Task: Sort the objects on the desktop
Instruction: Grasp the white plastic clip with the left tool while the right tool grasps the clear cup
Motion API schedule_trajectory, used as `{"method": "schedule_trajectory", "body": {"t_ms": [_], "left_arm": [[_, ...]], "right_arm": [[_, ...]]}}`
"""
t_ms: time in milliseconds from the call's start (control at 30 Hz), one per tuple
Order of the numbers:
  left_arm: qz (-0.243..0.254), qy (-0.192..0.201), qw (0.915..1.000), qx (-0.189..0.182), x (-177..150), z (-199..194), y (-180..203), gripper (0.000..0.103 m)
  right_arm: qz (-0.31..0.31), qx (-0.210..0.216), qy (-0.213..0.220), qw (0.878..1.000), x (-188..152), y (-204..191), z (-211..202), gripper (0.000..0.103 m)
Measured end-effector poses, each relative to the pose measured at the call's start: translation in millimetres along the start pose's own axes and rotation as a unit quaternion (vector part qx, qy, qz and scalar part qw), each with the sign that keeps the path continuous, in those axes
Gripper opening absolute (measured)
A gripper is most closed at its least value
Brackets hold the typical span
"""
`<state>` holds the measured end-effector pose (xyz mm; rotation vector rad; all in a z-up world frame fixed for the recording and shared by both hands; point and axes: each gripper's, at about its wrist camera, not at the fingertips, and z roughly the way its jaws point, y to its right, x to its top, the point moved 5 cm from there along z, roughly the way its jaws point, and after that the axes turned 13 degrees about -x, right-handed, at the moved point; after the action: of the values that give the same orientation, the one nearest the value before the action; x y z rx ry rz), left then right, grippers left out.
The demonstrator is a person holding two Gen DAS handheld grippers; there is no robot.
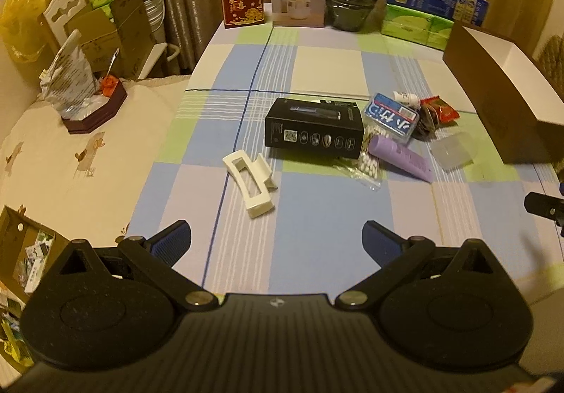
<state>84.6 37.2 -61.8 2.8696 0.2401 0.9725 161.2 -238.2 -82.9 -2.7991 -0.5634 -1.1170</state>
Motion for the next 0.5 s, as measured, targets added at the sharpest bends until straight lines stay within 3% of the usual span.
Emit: {"method": "schedule_trajectory", "body": {"t_ms": [500], "left_arm": [[-0.059,0.014,0.9964,0.06,20,42,13,0.102]], "right_arm": [[-0.054,0.044,0.011,0.997,35,13,85,0.101]]}}
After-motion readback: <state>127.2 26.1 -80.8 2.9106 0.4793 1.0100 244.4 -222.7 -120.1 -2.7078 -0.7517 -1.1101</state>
